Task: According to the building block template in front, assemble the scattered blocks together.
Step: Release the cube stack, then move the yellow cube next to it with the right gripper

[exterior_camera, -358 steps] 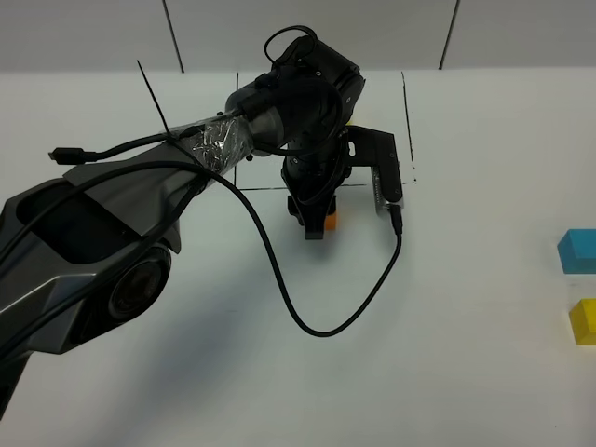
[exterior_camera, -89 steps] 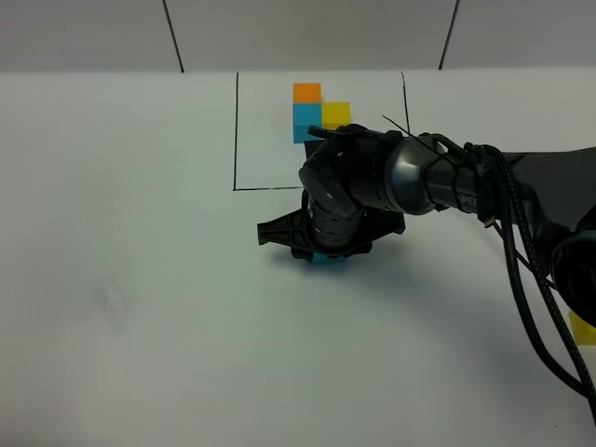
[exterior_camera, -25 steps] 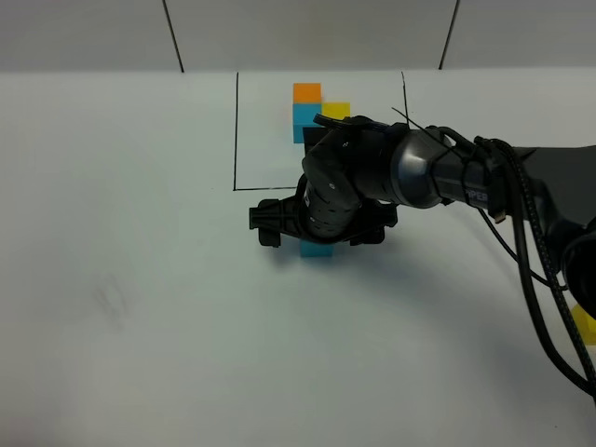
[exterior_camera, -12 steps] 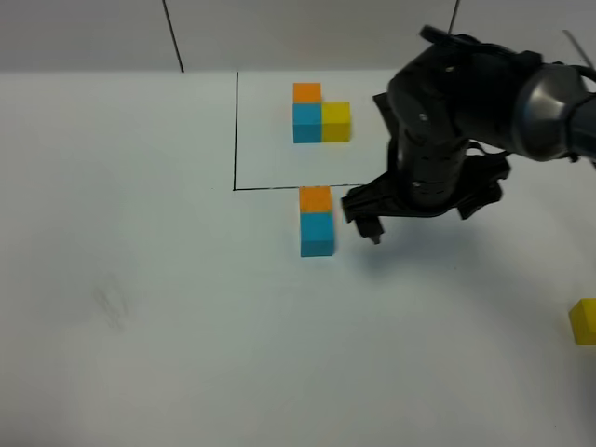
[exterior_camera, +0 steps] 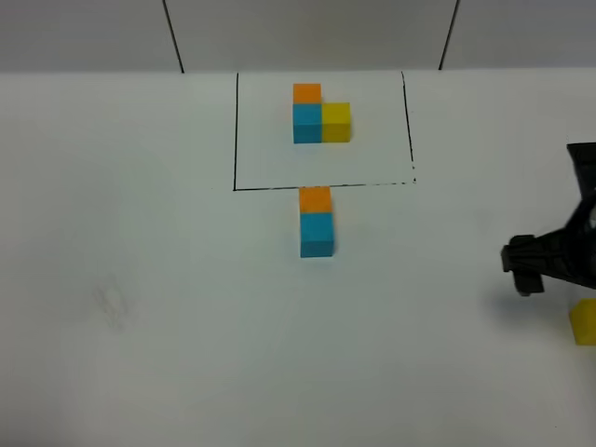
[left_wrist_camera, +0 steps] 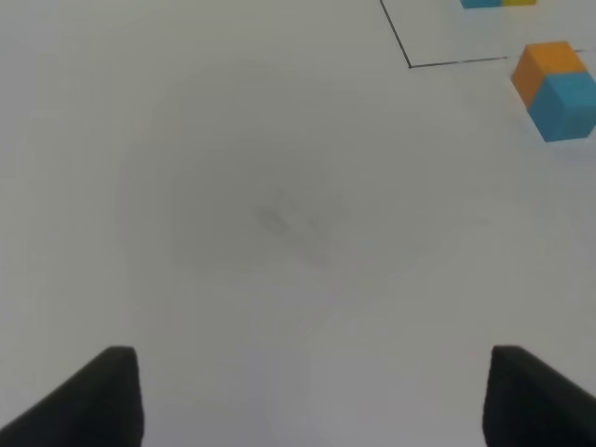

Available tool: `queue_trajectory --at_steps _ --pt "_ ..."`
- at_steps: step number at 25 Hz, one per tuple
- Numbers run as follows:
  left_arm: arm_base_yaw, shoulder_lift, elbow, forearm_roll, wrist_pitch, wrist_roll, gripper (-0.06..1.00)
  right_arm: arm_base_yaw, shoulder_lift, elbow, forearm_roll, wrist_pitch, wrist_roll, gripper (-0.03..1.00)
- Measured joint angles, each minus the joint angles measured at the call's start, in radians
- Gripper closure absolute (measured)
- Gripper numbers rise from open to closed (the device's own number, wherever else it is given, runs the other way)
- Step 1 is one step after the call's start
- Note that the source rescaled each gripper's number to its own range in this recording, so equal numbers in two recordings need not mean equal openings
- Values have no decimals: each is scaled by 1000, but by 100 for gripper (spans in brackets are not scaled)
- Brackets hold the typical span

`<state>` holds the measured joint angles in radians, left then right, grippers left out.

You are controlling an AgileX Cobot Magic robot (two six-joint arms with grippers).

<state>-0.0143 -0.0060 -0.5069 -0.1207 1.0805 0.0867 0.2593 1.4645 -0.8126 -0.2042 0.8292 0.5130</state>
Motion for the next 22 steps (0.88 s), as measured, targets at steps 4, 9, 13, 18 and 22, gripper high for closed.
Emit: queue_trajectory --at_steps 4,9,13,18,22 --pt "0 0 0 0 0 0 31 -109 -23 55 0 -29 -44 6" --pt "0 0 0 0 0 0 31 -191 -23 80 3 -106 -144 9" --pt "0 0 0 0 0 0 31 -239 9 85 14 -125 -232 10" --pt "0 0 0 0 0 0 31 -279 57 86 82 -131 -373 13" --pt "0 0 0 0 0 0 31 -288 84 86 121 -157 -438 15"
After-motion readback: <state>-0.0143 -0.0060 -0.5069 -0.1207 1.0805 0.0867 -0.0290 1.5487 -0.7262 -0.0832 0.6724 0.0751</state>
